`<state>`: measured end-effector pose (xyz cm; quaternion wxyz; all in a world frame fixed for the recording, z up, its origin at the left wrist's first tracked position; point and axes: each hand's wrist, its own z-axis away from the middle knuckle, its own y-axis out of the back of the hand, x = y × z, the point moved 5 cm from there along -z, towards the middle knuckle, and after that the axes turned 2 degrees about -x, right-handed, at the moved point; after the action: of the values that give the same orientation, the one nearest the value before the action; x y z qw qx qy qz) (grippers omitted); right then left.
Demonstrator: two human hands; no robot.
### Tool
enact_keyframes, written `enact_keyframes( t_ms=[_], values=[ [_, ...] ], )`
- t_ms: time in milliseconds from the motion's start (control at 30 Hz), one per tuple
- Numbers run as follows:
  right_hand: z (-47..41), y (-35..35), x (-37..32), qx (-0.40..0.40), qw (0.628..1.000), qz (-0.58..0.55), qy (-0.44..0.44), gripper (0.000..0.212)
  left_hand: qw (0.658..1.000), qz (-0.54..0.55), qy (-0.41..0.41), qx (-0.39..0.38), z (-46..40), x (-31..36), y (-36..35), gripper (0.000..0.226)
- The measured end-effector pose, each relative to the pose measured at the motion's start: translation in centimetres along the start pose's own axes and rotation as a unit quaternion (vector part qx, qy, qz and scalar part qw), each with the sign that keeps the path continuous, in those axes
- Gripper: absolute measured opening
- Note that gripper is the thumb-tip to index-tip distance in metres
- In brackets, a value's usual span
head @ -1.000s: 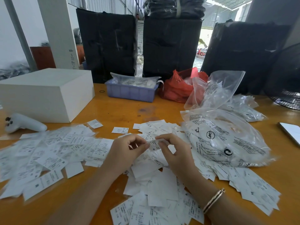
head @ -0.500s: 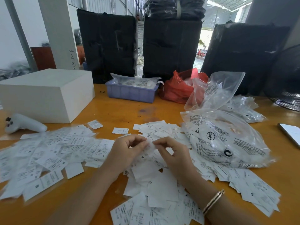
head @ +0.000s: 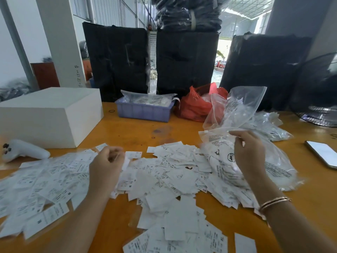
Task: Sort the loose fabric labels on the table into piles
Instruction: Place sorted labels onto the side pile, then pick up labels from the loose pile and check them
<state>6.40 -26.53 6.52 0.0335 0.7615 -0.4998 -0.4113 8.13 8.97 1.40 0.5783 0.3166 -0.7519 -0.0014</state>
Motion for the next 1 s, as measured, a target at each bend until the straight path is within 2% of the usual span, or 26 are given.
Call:
enact_keyframes(
  t_ms=[100,167,200,300,400,533,633,700,800,900,1000],
  values=[
    [-1.7,-0.6,5.4,-0.147,0.969,0.17,-0.107,0.022,0.993,-0.114,-0.001,0.009,-0.4,-1.0,0.6,0.008],
    [-1.4,-1.4,7.3,-0.25,0.921,0.269,-0.129,0.022,0.976,-0.215,-0.013,0.021,-0.4,-1.3,0.7,0.017],
    [-1.2,-1.6,7.7,-0.271,0.907,0.297,-0.128,0.023,0.965,-0.261,-0.024,0.026,-0.3,-1.3,0.5,0.022],
    [-1.2,-1.7,7.3,-0.244,0.913,0.307,-0.113,0.02,0.94,-0.332,-0.067,0.034,-0.1,-0.8,0.0,0.03],
    [-1.2,-1.6,7.0,-0.214,0.929,0.273,-0.127,0.01,0.94,-0.303,-0.155,0.023,0.5,0.4,-1.0,0.022],
    [-1.3,-1.2,7.2,-0.199,0.932,0.275,-0.129,0.026,0.93,-0.213,-0.286,-0.09,2.5,2.3,-3.4,0.015],
    [-1.3,-0.6,6.8,-0.176,0.927,0.314,-0.105,0.031,0.914,-0.184,-0.331,-0.147,3.6,2.8,-4.3,0.014],
    [-1.2,0.0,5.8,-0.126,0.949,0.281,-0.064,0.028,0.911,-0.174,-0.339,-0.155,3.8,2.8,-4.4,0.014],
    [-0.6,0.0,2.3,-0.073,0.986,0.144,0.048,0.016,0.929,-0.124,-0.304,-0.17,3.8,2.9,-4.4,0.014],
    [1.6,-1.2,-2.0,-0.136,0.987,-0.023,0.079,0.007,0.945,-0.058,-0.245,-0.208,4.0,2.7,-4.9,0.016],
    [5.0,-3.0,-5.6,-0.233,0.96,-0.136,0.07,0.02,0.946,-0.006,-0.197,-0.257,4.2,2.7,-5.2,0.021]
  ],
)
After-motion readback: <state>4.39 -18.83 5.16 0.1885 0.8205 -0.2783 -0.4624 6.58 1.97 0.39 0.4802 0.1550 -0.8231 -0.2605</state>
